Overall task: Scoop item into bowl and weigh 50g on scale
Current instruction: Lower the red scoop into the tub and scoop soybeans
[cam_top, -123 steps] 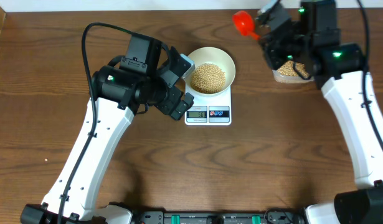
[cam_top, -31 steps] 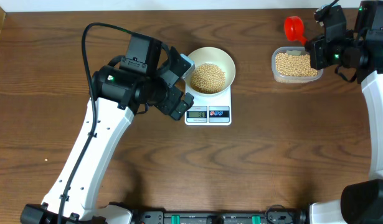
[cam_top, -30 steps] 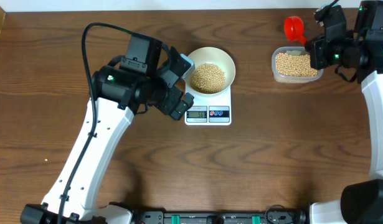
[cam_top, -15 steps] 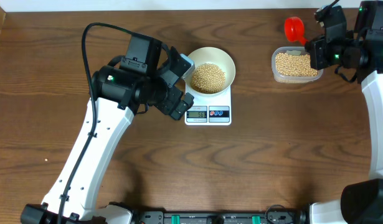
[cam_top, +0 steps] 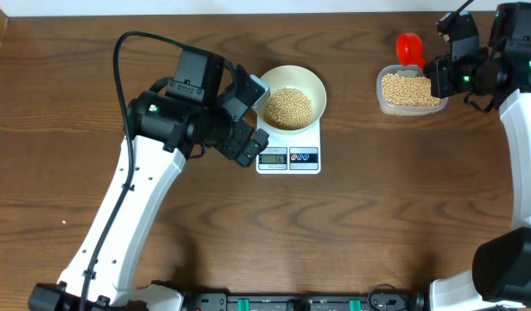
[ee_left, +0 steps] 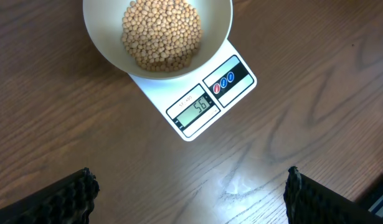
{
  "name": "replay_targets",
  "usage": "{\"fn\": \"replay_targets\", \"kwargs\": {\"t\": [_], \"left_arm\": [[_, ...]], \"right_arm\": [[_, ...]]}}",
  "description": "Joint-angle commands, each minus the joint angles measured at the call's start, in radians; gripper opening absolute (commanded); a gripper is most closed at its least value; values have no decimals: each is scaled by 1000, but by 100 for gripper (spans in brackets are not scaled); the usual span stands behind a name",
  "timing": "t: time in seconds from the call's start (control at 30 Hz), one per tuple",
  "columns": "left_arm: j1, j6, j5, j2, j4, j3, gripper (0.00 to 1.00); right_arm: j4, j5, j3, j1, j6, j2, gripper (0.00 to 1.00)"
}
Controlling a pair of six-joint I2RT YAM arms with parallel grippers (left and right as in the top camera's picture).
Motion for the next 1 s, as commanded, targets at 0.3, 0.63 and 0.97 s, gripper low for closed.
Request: {"fn": "replay_targets", "kwargs": {"t": [0.3, 0.63, 0.97], "left_arm": [[-1, -2, 9, 7, -3, 17, 98], [-1, -2, 9, 7, -3, 17, 98], [-1, -2, 9, 7, -3, 17, 98]], "right_arm": [[-8, 27, -8, -5, 11, 15, 1], [-12, 24, -8, -4, 19, 89, 1], [-12, 72, -8, -5, 42, 141, 1]]}}
